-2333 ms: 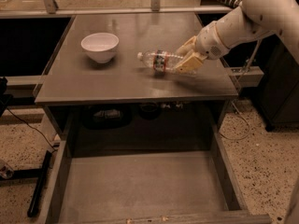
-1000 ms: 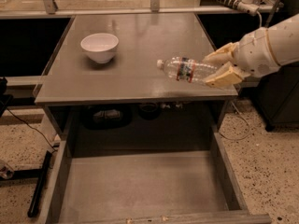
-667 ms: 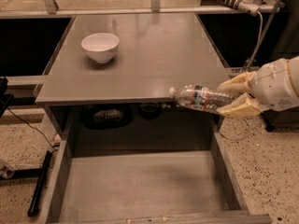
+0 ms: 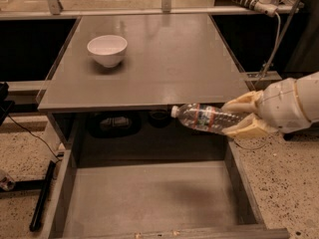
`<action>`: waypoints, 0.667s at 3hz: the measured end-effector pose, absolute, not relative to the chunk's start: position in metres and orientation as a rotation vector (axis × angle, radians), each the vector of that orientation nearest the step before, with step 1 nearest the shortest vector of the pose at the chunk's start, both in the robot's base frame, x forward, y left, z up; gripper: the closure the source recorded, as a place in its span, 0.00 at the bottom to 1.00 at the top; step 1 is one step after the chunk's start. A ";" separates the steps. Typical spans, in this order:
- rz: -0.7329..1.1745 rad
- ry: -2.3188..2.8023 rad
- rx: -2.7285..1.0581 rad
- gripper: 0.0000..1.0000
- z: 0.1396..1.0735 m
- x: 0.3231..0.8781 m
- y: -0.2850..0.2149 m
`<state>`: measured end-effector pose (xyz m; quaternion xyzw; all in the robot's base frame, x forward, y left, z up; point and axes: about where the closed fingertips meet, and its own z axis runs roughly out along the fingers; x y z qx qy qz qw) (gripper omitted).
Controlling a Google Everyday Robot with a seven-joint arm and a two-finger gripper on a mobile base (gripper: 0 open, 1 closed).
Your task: Place water bottle into top drawer
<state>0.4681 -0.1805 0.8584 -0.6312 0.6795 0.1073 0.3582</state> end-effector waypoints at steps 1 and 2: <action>0.384 1.745 -1.627 1.00 0.821 0.440 -0.151; 0.440 1.747 -1.633 1.00 0.780 0.422 -0.124</action>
Offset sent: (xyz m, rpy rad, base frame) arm -0.0650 0.0867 -0.1337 0.1029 0.1323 0.0623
